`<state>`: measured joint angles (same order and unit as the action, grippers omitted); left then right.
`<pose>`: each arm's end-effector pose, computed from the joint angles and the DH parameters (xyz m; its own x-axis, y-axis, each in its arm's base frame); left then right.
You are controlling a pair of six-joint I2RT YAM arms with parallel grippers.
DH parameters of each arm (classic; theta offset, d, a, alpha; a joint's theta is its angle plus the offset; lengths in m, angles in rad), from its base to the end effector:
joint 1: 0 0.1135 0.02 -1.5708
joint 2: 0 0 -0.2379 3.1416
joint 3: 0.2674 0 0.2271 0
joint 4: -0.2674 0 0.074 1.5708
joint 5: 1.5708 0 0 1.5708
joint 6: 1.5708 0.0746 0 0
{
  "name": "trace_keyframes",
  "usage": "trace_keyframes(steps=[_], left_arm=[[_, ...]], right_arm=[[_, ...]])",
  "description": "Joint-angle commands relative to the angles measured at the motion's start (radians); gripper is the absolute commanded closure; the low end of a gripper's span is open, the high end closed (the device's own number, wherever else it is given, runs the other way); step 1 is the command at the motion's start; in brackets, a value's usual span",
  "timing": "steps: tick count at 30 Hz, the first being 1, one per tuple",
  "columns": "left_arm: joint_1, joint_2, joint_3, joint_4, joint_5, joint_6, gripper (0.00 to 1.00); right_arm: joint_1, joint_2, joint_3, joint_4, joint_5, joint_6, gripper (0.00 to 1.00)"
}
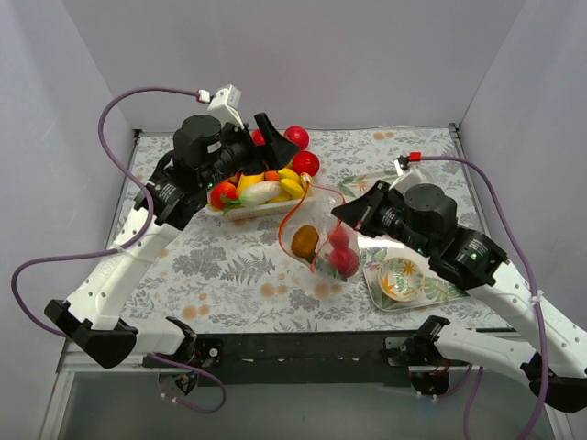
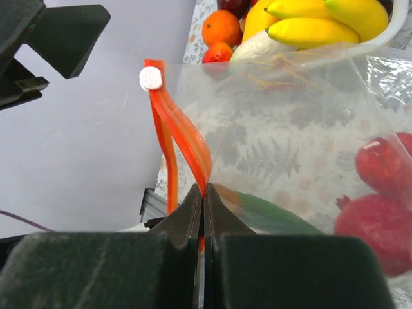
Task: Place the food in the zip-top bag and seal the zipper
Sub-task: Place the fake fruit in the zipper food storage bag, then pick up the fake fruit from the bin.
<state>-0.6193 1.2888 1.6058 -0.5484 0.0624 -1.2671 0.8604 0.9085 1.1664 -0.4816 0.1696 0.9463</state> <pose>0.2316 -0.1708 0.4332 -0.6558 -0.7021 -0.2774 0.0098 0.3595 -0.9331 0.1491 0.1541 0.3823 -0.6037 0.5244 -0.6005 -0.2568 0.5852 0.7692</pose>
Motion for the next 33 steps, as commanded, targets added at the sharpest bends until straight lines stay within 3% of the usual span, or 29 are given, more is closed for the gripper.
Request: trace_keyframes(steps=[1, 2, 4, 5, 8, 11, 17, 22, 27, 33], left_arm=[[-0.005, 0.017, 0.008, -0.042, -0.012, 0.018, 0.14], [-0.005, 0.014, 0.003, -0.05, -0.015, 0.02, 0.14], [-0.005, 0.006, -0.027, -0.047, -0.024, 0.023, 0.14], [-0.005, -0.005, -0.041, -0.036, -0.03, 0.023, 0.14], [-0.003, -0.011, -0.064, -0.038, -0.033, 0.015, 0.14], [-0.003, -0.023, -0.095, -0.039, -0.097, 0.017, 0.14], [0.0, 0.015, -0.103, -0.028, -0.16, 0.012, 0.14], [0.02, 0.067, -0.058, -0.03, -0.187, 0.021, 0.14], [0.062, 0.115, -0.063, -0.039, -0.295, 0.025, 0.16], [0.157, 0.162, -0.095, -0.027, -0.354, 0.026, 0.2]], right_arm=[[-0.02, 0.107, 0.068, 0.043, -0.011, 0.028, 0.99], [-0.03, 0.118, 0.093, 0.0, 0.049, 0.043, 0.99], [-0.026, 0.119, 0.03, 0.192, -0.075, 0.028, 0.99], [-0.026, 0.134, 0.03, 0.211, -0.15, 0.038, 0.99], [-0.11, 0.173, 0.156, -0.001, -0.046, 0.013, 0.99], [-0.162, 0.093, 0.058, 0.121, -0.116, 0.012, 0.99], [-0.152, 0.021, -0.057, 0.066, -0.157, 0.08, 0.99], [-0.152, -0.04, -0.014, 0.017, -0.07, 0.043, 0.99], [-0.153, 0.053, -0.204, 0.197, -0.206, 0.049, 0.99], [-0.165, 0.234, -0.28, 0.325, -0.275, 0.017, 0.99]])
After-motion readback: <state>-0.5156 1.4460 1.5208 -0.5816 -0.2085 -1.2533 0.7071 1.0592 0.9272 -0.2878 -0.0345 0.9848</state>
